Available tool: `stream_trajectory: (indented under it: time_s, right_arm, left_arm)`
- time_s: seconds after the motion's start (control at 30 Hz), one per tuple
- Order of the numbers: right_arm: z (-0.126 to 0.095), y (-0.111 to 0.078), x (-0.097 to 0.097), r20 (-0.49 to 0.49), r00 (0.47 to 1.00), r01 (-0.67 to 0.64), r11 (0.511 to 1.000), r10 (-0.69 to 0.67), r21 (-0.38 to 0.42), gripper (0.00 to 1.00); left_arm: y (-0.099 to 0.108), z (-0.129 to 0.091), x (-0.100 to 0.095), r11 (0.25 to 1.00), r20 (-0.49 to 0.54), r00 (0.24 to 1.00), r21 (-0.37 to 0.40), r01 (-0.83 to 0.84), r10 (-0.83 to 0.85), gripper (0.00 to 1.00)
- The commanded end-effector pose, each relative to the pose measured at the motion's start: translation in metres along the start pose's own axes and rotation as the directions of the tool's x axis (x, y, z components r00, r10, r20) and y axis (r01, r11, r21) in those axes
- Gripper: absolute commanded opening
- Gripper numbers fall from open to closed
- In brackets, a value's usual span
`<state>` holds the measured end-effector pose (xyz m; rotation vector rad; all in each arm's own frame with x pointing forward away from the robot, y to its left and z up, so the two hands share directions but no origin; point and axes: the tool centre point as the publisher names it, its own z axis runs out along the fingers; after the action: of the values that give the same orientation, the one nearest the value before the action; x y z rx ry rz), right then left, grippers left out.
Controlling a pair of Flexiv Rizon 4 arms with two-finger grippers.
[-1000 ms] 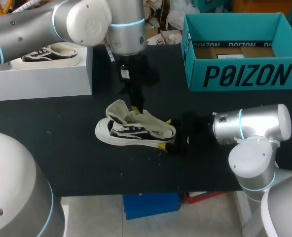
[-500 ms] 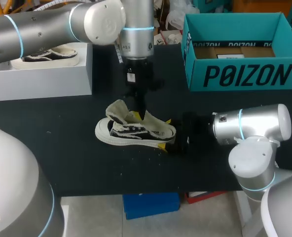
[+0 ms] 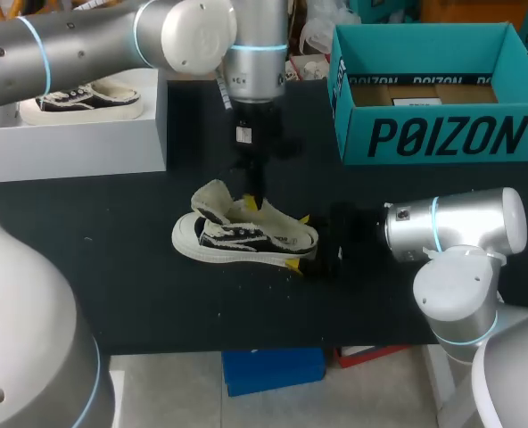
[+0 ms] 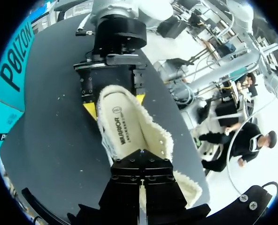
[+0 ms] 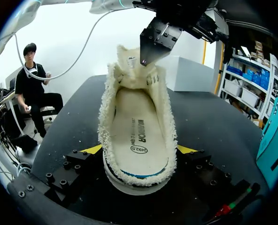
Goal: Take the shoe out of the shoebox, open the shoe tongue, remove and reinsert the insole, then place the shoe into the shoebox
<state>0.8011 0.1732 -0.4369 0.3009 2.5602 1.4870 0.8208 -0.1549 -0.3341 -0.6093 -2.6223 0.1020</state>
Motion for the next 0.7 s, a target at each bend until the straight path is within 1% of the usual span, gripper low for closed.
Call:
stream_trajectory:
  time_s: [0.03,0.2,0.33,0.4,0.7]
  right_arm:
    - [0.002,-0.003,0.000,0.002,1.000,-0.002,1.000,0.002,0.001,0.00]
    - [0.002,-0.003,0.000,0.002,1.000,-0.002,1.000,0.002,0.001,0.00]
    - [0.002,-0.003,0.000,0.002,1.000,-0.002,1.000,0.002,0.001,0.00]
    - [0.002,-0.003,0.000,0.002,1.000,-0.002,1.000,0.002,0.001,0.00]
    - [0.002,-0.003,0.000,0.002,1.000,-0.002,1.000,0.002,0.001,0.00]
  left_arm:
    - [-0.006,-0.003,0.010,0.998,0.044,0.997,-0.016,0.060,-0.059,0.00]
    - [-0.006,0.005,0.010,0.998,0.051,0.997,-0.021,0.061,-0.060,0.00]
    - [-0.005,0.019,0.006,0.999,0.059,0.998,-0.034,0.038,-0.036,0.00]
    - [-0.003,0.026,0.003,1.000,0.044,0.999,-0.013,0.009,-0.008,0.00]
    - [-0.004,0.041,-0.002,1.000,0.039,0.999,-0.010,0.001,-0.001,0.00]
